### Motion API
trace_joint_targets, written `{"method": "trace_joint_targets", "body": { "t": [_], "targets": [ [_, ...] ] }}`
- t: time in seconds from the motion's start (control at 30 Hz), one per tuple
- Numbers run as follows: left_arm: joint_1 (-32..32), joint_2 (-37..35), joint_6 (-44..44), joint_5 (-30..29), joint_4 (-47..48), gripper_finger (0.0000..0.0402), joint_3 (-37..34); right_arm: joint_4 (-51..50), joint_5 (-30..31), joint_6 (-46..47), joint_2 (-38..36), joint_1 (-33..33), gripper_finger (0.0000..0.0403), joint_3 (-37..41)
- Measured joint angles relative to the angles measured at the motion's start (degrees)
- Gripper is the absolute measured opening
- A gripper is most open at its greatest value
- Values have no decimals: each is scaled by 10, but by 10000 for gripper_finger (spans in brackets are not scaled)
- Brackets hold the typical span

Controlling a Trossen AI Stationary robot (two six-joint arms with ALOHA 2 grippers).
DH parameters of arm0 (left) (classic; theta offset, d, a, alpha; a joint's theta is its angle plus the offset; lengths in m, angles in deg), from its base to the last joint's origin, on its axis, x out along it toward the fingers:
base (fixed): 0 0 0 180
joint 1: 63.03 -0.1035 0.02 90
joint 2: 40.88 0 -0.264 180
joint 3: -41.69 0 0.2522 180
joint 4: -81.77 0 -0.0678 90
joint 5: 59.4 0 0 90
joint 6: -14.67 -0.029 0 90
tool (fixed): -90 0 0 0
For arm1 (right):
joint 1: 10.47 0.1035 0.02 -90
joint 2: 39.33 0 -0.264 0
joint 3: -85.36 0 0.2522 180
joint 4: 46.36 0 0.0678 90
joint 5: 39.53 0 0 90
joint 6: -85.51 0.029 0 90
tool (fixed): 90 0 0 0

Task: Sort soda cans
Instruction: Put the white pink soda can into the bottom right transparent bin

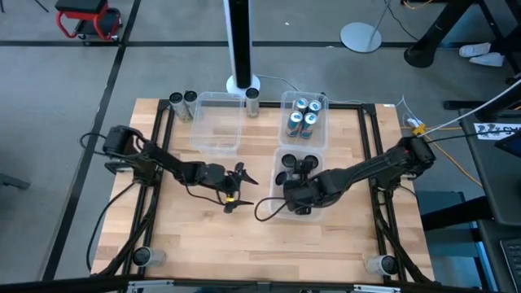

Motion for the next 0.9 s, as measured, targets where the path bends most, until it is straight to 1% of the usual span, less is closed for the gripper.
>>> {"method": "trace_joint_targets", "body": {
  "t": [0.07, 0.3, 0.43, 0.57, 0.67, 0.83, 0.9],
  "targets": [
    [0, 20, -8, 0, 0, 347, 18, 6, -9, 1, 2, -3, 365, -2],
    [-4, 81, -27, 0, 1, 347, 72, 38, -50, -12, 44, -18, 365, -1],
    [-7, 111, -28, 0, 1, 347, 101, 54, -64, -27, 64, -25, 365, 0],
    [-7, 126, -28, 1, 2, 347, 115, 82, -61, -55, 75, -26, 359, 0],
    [-7, 130, -28, 2, 3, 347, 117, 84, -63, -59, 75, -25, 330, -1],
    [-7, 130, -28, 2, 6, 347, 117, 77, -74, -69, 66, -20, 253, -1],
    [-7, 130, -28, 2, 7, 347, 117, 71, -75, -79, 60, -18, 248, -7]
  ]
}}
